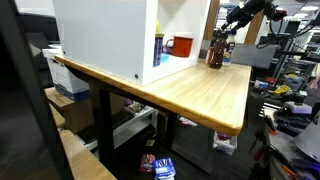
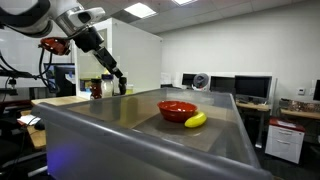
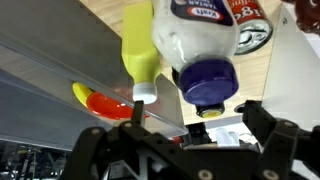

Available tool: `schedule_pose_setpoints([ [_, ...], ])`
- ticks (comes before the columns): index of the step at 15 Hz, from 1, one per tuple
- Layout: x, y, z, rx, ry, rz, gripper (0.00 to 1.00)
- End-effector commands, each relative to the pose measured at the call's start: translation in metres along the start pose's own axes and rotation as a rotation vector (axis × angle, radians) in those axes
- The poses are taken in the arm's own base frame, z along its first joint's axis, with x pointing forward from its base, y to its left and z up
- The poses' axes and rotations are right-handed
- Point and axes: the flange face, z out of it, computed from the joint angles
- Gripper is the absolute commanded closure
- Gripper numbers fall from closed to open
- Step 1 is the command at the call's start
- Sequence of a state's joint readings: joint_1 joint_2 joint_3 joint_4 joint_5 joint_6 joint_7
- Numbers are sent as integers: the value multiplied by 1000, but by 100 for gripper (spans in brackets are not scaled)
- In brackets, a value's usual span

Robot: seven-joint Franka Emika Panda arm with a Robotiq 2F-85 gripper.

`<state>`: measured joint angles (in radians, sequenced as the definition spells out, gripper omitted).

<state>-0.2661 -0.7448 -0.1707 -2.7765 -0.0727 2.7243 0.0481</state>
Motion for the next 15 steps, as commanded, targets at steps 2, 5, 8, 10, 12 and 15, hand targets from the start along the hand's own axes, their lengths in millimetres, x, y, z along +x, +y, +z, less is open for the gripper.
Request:
schedule_pose_setpoints([
  [2, 1, -1, -13, -4, 2, -3, 0],
  [5, -1, -2, -19, 6, -7, 5, 0],
  [8, -5, -4, -30, 25, -40, 10, 0],
  [10, -11, -11, -44, 46, -73, 8, 0],
  [12, -20, -18, -50, 75, -92, 4, 0],
  [15, -22, -32, -62, 128, -118, -10, 0],
])
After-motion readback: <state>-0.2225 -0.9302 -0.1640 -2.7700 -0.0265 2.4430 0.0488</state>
